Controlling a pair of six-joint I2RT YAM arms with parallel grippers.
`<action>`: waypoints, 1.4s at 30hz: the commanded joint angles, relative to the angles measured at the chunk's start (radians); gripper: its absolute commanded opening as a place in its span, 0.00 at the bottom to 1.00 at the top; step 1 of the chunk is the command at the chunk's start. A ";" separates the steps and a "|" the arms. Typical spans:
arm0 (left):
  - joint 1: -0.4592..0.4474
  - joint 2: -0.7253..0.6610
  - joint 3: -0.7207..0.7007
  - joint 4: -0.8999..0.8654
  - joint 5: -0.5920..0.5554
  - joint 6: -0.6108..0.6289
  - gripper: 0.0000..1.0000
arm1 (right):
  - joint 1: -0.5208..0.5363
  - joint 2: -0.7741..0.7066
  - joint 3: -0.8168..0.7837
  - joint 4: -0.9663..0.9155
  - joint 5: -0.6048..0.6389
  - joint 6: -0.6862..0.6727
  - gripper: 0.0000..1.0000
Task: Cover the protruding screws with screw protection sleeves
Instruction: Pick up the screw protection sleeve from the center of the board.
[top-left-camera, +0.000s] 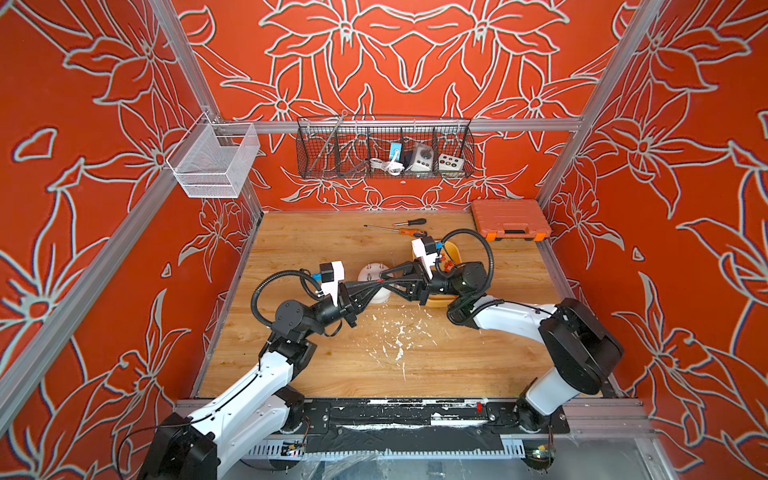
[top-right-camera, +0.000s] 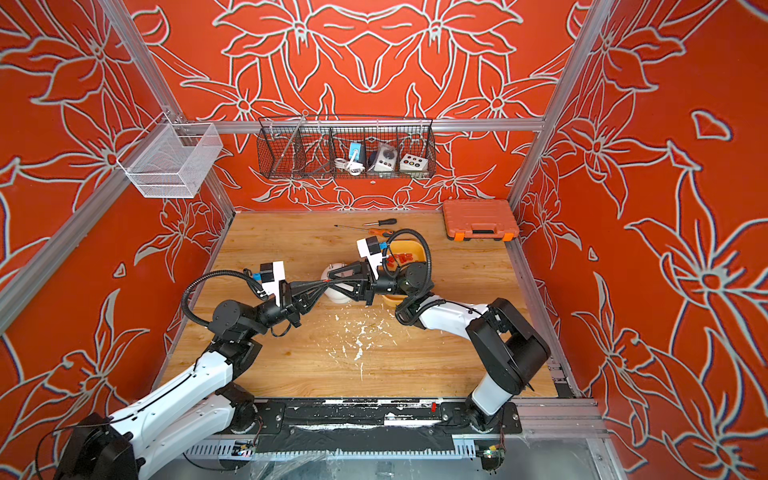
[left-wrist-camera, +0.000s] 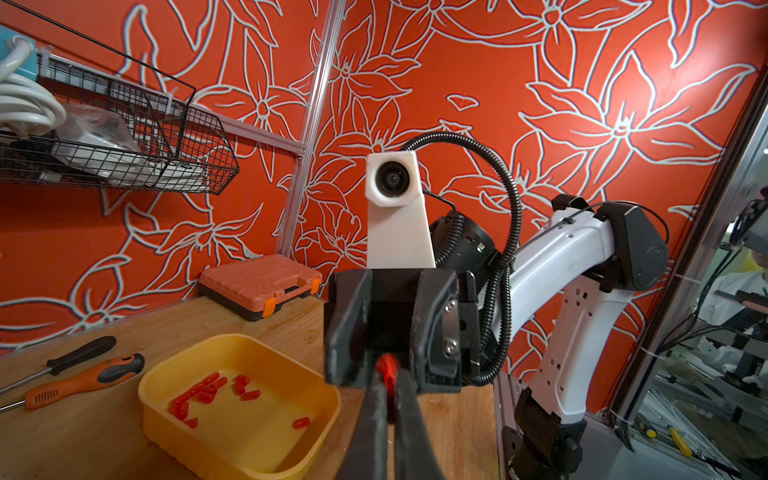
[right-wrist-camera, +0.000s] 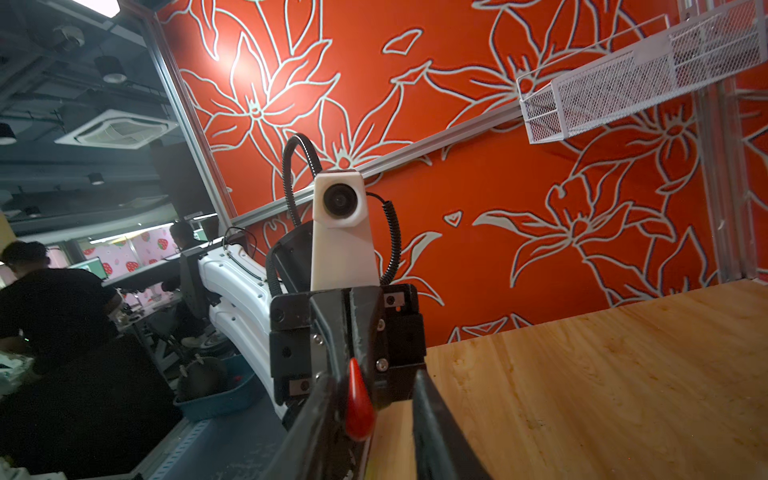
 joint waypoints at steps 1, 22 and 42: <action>-0.006 -0.019 -0.007 0.018 0.006 0.014 0.00 | -0.007 -0.030 0.003 0.032 0.003 0.014 0.41; -0.007 -0.013 -0.003 0.021 0.015 0.018 0.00 | -0.027 -0.005 0.012 0.033 -0.074 0.052 0.41; -0.008 -0.009 -0.001 0.020 0.030 0.022 0.00 | -0.026 -0.003 0.036 0.034 -0.109 0.057 0.29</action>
